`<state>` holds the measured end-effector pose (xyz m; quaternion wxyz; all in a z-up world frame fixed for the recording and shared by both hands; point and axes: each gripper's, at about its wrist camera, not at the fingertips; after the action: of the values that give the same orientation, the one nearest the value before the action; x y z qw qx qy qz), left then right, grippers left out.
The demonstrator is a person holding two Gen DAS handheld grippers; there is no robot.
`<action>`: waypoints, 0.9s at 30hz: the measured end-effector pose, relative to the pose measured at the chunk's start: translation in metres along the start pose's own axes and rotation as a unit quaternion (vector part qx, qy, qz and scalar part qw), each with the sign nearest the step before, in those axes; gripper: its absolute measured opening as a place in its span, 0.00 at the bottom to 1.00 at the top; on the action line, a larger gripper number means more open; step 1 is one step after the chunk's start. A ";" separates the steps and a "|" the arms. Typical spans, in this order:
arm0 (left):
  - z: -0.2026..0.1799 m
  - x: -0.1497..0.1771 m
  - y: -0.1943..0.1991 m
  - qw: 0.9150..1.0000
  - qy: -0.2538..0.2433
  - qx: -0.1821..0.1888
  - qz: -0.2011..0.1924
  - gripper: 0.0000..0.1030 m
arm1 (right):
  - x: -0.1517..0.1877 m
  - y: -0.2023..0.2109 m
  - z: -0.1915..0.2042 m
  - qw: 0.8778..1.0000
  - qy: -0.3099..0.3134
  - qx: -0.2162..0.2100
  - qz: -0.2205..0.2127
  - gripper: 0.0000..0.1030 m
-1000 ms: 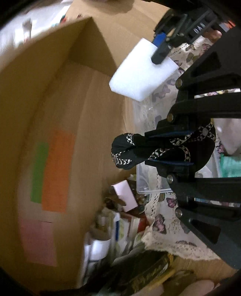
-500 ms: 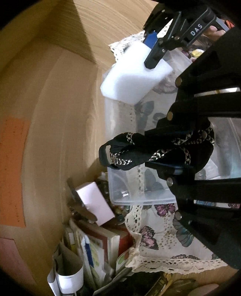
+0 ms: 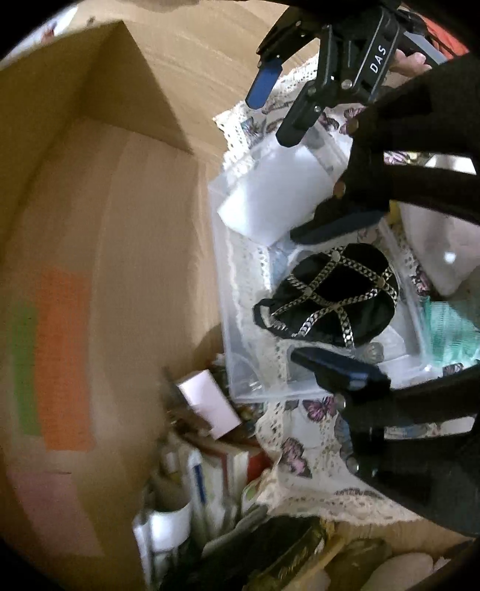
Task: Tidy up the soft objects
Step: 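Lower both held items into the clear box and open both tools, then grasp the green sock with the left tool while the right grasps the floral scrunchie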
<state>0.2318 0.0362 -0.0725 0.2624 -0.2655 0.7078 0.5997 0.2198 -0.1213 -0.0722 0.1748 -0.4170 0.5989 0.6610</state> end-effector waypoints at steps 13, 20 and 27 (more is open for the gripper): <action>0.001 0.025 0.078 0.996 -0.019 -0.022 -0.080 0.82 | 0.026 0.055 0.016 0.999 0.017 -0.015 -0.038 0.80; 0.018 0.059 0.087 0.996 -0.026 -0.043 -0.075 0.91 | 0.056 0.039 0.013 1.000 0.013 0.001 0.013 0.80; 0.041 0.088 0.056 1.000 -0.004 -0.030 0.005 0.91 | 0.080 0.007 0.000 0.997 0.000 0.008 0.081 0.80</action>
<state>0.1316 0.0789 -0.0996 0.2537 -0.2674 0.6900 0.6229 0.1673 -0.1447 -0.1280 0.1238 -0.3663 0.6355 0.6683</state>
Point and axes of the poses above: each gripper's, at about its wrist camera, not at the fingertips, and y roughly against the way its jaws point, z to its left, x to its underside, and after that the axes turned 4 degrees about z, right-handed
